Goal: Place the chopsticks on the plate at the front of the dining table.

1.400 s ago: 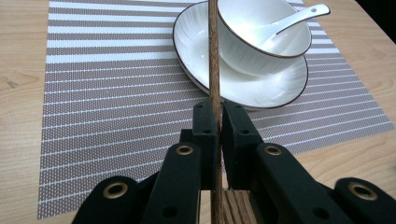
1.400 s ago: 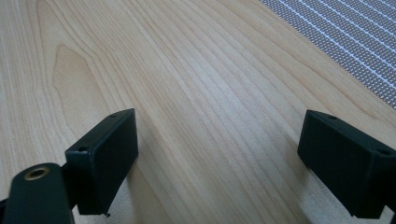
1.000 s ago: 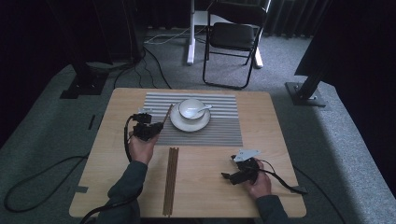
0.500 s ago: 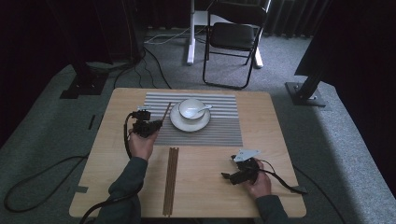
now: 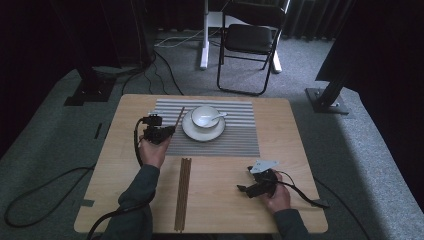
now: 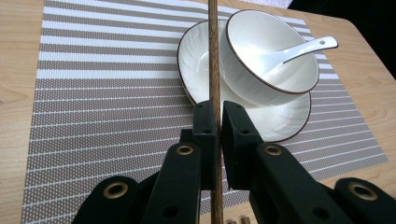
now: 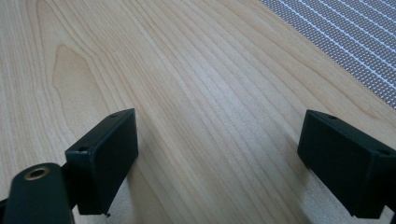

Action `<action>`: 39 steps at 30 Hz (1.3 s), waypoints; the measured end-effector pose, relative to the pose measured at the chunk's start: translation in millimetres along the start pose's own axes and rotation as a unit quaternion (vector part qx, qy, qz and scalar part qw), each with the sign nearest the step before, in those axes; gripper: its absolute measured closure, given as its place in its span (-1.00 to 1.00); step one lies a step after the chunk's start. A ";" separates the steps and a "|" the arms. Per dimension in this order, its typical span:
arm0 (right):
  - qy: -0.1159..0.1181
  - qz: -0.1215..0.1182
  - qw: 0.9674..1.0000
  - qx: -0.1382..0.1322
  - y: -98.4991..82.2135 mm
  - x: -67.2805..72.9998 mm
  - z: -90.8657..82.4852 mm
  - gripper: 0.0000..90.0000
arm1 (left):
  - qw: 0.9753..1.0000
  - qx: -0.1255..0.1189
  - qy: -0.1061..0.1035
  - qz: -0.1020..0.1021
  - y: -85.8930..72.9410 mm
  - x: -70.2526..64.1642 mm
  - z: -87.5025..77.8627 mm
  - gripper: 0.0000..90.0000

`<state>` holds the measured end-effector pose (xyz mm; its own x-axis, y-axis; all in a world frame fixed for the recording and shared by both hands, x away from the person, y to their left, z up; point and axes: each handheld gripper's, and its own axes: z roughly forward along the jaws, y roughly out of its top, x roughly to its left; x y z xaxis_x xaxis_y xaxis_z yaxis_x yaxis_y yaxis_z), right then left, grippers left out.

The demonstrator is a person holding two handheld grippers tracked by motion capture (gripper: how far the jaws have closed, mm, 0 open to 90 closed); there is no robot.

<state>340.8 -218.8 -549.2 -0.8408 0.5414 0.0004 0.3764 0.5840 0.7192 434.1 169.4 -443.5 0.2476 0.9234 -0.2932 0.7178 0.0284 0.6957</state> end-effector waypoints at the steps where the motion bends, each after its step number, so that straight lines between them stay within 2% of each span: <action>1: 0.000 0.000 1.000 0.000 0.0 0.0 0.0 -0.74 | 1.000 -0.001 0.001 -0.001 0.5 0.1 0.3 0.89; 11: 0.000 0.000 1.000 0.000 0.0 0.0 0.0 -0.74 | 1.000 -0.007 0.007 -0.009 2.9 -1.8 6.8 0.89; 20: 0.000 0.000 1.000 0.000 0.0 0.0 0.0 -0.74 | 1.000 -0.016 0.004 -0.022 3.0 -4.2 11.1 0.89; 26: 0.000 0.000 1.000 0.000 0.0 0.0 0.0 -0.74 | 0.999 -0.016 0.002 -0.033 3.3 -6.9 16.6 0.89; 39: 0.000 0.000 1.000 0.000 0.0 0.1 0.0 -0.74 | 0.999 -0.013 0.008 -0.040 8.2 -8.9 23.9 0.89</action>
<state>340.8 -218.8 -549.2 -0.8406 0.5417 0.0009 0.3772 0.5840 0.7188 453.3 152.4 -450.8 0.1792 0.9238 -0.3382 0.7174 0.1125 0.6875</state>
